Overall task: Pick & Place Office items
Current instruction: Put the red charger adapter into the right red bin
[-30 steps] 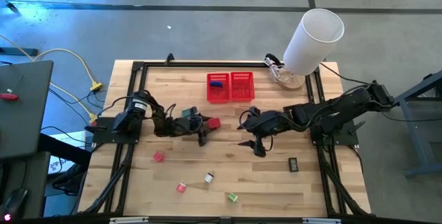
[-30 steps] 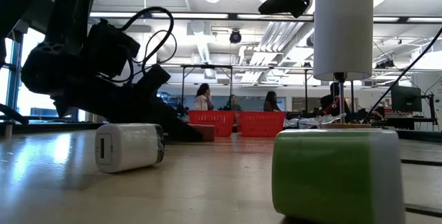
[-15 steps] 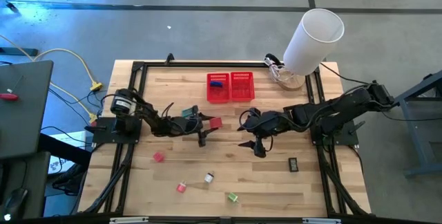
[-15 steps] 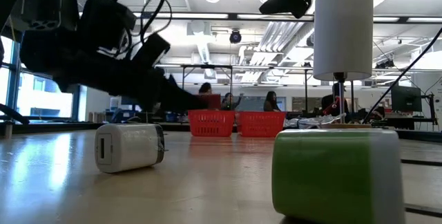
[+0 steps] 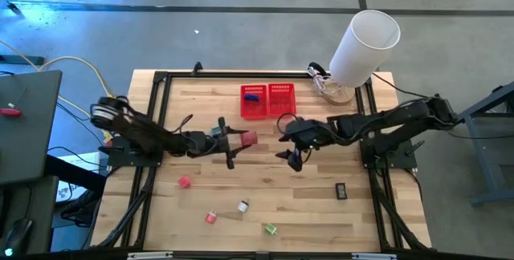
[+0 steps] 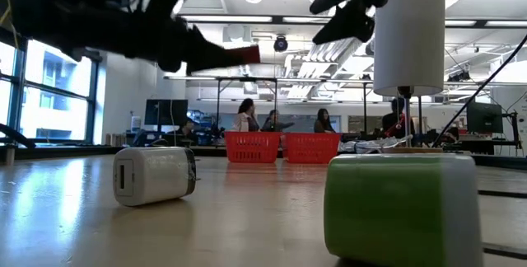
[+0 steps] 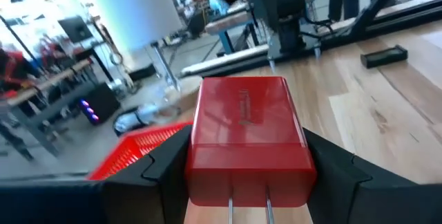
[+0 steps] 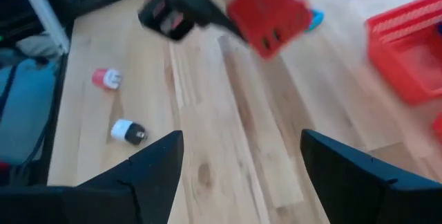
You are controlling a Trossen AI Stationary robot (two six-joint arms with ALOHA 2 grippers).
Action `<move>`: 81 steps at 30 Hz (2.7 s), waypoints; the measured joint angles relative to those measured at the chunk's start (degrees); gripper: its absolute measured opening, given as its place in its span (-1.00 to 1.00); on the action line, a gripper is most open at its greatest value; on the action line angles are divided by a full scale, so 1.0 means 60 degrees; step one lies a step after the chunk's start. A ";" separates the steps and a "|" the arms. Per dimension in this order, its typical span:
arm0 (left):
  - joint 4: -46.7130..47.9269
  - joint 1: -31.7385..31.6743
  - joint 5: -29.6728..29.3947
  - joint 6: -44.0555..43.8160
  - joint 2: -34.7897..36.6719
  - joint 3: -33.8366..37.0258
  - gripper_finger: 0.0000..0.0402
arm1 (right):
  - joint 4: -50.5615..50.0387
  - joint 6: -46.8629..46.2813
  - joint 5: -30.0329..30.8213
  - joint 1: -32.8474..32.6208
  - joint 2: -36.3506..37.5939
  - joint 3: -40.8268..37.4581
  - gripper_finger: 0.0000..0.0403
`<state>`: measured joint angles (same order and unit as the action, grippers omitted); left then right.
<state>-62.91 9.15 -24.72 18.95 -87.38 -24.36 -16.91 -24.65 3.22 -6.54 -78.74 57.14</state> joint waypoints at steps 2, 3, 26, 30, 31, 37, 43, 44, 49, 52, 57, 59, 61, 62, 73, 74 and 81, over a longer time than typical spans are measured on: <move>0.0283 0.0119 -0.0156 0.0252 0.0381 0.0000 0.00 | 0.0001 0.0117 -0.0528 0.0147 -0.0144 0.0000 0.39; 0.0395 0.0172 -0.0192 0.0372 0.0539 0.0000 0.00 | 0.0128 0.0121 -0.0663 0.0222 -0.0296 0.0000 0.39; 0.1297 0.1561 -0.1821 0.2884 0.0988 -0.0084 0.00 | 0.3801 -0.0376 -0.2351 0.1111 -0.2626 -0.0007 0.39; 0.1291 0.1718 -0.1868 0.2877 0.0988 -0.0084 0.00 | 0.4538 -0.0367 -0.2370 0.1247 -0.2626 -0.0007 0.39; 0.1288 0.1721 -0.1888 0.2873 0.0988 -0.0084 0.00 | 0.4657 -0.0374 -0.2392 0.1279 -0.2623 -0.0004 0.39; 0.1339 0.1719 -0.1984 0.2861 0.0988 -0.0084 0.00 | 0.4784 -0.0364 -0.2091 0.1303 -0.2622 -0.0011 0.39; 0.1354 0.1719 -0.1988 0.2839 0.0996 -0.0084 0.00 | 0.4932 -0.0360 -0.2031 0.1303 -0.2622 -0.0018 0.39; 0.1360 0.1719 -0.1988 0.2820 0.0996 -0.0084 0.00 | 0.4959 -0.0360 -0.2026 0.1303 -0.2622 -0.0018 0.39; 0.1420 0.1712 -0.1872 0.2575 0.0986 -0.0097 0.00 | 0.5516 -0.0377 -0.1969 0.1308 -0.2622 0.0000 0.39; 0.1416 0.1710 -0.1870 0.2588 0.0985 -0.0106 0.00 | 0.5530 -0.0396 -0.1980 0.1314 -0.2590 0.0018 0.39; 0.1430 0.1656 -0.1879 0.2589 0.0985 -0.0106 0.00 | 0.5665 -0.0377 -0.1999 0.1310 -0.2608 0.0002 0.39; 0.1427 0.1598 -0.1901 0.2566 0.0985 -0.0106 0.00 | 0.5718 -0.0367 -0.2028 0.1310 -0.2608 0.0004 0.39; 0.1427 0.1509 -0.1892 0.2499 0.0985 -0.0106 0.00 | 0.5733 -0.0364 -0.2041 0.1310 -0.2608 0.0000 0.39; 0.1427 0.1466 -0.1836 0.2438 0.0985 -0.0106 0.00 | 0.5778 -0.0364 -0.2084 0.1310 -0.2608 0.0000 0.39; 0.1423 0.1014 -0.0910 0.2334 0.0977 -0.0215 0.00 | 0.5962 -0.0356 -0.2043 0.1310 -0.2608 0.0000 0.39; 0.1414 0.0983 -0.0906 0.2334 0.0948 -0.0292 0.00 | 0.5965 -0.0359 -0.2040 0.1310 -0.2608 0.0000 0.39; 0.1409 0.0838 -0.0888 0.2771 0.0385 -0.0958 0.00 | 0.5941 -0.0354 -0.2058 0.1303 -0.2608 0.0000 0.39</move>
<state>-54.45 14.18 -30.04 35.57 -85.07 -30.11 18.74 -26.77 -9.13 1.28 -94.39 57.14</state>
